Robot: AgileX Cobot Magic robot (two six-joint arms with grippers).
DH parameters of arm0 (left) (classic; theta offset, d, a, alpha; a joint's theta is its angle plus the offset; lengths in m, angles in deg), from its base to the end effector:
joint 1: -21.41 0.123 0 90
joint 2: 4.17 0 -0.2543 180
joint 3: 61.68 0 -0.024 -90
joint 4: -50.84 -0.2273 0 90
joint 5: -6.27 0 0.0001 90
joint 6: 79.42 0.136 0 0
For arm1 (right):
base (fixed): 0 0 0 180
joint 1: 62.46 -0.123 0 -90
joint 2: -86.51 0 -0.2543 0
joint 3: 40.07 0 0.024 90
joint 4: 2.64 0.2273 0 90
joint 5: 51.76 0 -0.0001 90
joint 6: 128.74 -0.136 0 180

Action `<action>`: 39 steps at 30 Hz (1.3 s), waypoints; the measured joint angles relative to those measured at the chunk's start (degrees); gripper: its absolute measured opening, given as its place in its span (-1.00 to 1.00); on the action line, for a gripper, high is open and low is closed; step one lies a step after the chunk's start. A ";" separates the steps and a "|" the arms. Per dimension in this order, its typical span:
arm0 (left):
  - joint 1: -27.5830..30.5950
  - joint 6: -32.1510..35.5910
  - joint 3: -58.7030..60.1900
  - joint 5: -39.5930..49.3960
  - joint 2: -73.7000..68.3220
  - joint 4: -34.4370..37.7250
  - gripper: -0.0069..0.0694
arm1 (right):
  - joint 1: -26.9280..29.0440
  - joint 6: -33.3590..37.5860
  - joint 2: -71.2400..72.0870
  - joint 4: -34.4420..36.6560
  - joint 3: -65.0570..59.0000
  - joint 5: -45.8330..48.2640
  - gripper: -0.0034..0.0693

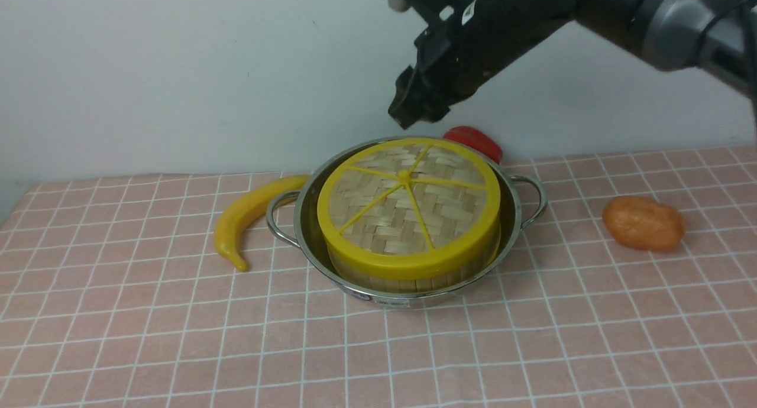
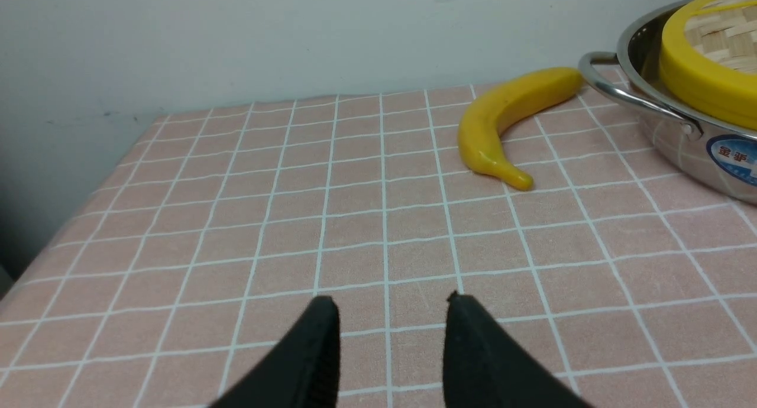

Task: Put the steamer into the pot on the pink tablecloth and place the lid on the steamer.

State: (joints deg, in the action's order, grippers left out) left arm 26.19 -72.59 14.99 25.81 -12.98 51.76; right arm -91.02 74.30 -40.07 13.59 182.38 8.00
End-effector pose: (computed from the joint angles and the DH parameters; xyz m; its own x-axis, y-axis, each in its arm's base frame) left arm 0.1044 0.0080 0.1685 -0.2649 0.0821 -0.9608 -0.0509 0.9938 0.0990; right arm 0.3837 0.2463 0.2691 -0.5271 -0.5673 -0.6328 -0.7503 0.6603 0.0330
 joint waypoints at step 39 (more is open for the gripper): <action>0.00 0.00 0.00 0.00 0.00 0.00 -0.18 | 6.61 -9.07 67.05 1.50 -76.43 -22.55 -0.86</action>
State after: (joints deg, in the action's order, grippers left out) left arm 26.19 -72.59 14.99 25.81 -12.98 51.76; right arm -84.41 65.23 26.98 15.08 105.95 -14.55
